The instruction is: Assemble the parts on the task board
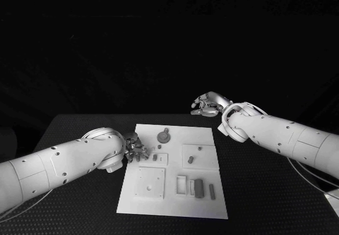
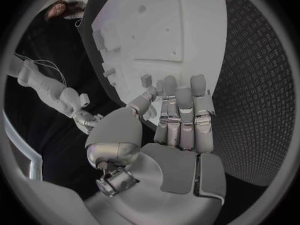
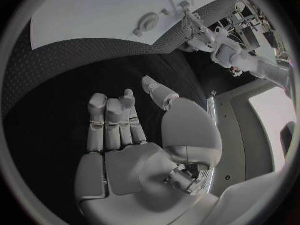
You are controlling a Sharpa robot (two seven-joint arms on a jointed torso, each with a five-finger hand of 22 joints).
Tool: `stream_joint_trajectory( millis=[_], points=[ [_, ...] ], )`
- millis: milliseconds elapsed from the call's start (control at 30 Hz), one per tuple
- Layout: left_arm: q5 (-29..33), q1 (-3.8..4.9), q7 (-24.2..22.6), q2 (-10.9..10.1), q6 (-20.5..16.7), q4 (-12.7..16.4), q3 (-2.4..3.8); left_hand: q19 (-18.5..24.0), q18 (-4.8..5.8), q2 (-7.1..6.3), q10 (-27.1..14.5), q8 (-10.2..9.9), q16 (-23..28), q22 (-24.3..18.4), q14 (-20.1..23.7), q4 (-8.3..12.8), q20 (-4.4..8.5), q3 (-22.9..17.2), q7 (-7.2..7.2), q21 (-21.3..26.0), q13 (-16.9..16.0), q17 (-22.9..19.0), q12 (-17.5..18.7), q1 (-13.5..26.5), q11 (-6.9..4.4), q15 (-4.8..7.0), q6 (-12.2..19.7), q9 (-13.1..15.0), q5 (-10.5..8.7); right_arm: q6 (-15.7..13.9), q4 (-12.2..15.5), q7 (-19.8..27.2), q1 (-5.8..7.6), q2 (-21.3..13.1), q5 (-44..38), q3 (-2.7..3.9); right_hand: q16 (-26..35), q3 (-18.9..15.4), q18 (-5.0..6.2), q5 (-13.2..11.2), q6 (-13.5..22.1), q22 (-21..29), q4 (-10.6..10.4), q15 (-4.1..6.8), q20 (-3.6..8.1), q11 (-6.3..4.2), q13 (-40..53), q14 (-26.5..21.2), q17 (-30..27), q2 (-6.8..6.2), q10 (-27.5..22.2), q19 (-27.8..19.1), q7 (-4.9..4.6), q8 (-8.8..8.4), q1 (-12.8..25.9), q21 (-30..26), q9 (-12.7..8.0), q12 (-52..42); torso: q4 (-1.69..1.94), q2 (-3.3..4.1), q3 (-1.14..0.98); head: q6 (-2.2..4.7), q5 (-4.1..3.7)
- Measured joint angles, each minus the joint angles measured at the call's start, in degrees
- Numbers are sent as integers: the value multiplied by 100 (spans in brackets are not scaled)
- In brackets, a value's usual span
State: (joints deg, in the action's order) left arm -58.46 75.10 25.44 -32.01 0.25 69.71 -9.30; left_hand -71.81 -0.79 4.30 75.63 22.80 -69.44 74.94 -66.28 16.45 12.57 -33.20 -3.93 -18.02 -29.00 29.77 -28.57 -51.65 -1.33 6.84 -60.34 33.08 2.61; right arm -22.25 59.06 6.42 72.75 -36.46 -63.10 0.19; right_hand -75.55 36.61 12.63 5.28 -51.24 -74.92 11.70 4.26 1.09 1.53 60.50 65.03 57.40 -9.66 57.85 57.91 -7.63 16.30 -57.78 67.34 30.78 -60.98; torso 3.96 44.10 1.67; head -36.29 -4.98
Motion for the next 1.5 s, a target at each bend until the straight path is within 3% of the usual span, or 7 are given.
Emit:
stream_joint_trajectory(
  millis=[300,833,1000,1500],
  points=[
    [-148,-13,39,-1,-8,41,-27,-31,0,0,26,0,-22,-1,-31,-8,12,-26,-12,-1,1,6,0,0,-12,14,-12,0,-2,0,11,0,0,-5,0,0,0,0,0,0,-2,0,0,0,0,0,0,0,0,0,0,0,1,0,0,0,-1,0,0,-1,0,-11,0],
    [-350,-39,62,4,-183,48,-25,-59,0,0,45,0,-22,-2,-76,-7,2,-27,9,0,1,11,0,0,-32,21,-31,0,1,0,11,0,0,-10,0,0,0,0,-1,0,12,1,0,0,-3,21,-4,0,0,0,-21,-3,-13,0,0,0,5,0,-2,-1,0,-20,2],
    [-358,-47,64,-32,-229,76,-26,-91,0,0,114,0,-21,-2,-128,-7,11,-26,16,-1,1,17,0,0,-83,51,-23,0,2,0,11,0,0,-17,0,0,0,0,0,0,12,1,0,0,-8,21,-4,0,0,0,-21,-8,-13,0,0,0,5,0,-2,-1,0,-15,2],
    [-295,-46,125,-54,-163,113,-20,-101,0,0,135,11,-63,-2,-154,-1,1,-23,38,-22,-15,37,0,0,-103,50,-63,1,-3,1,18,0,0,-27,0,0,0,0,0,0,10,1,0,0,-9,21,-3,0,1,0,-21,-9,-11,0,0,0,4,0,-2,-1,0,-36,-8]
  ],
)
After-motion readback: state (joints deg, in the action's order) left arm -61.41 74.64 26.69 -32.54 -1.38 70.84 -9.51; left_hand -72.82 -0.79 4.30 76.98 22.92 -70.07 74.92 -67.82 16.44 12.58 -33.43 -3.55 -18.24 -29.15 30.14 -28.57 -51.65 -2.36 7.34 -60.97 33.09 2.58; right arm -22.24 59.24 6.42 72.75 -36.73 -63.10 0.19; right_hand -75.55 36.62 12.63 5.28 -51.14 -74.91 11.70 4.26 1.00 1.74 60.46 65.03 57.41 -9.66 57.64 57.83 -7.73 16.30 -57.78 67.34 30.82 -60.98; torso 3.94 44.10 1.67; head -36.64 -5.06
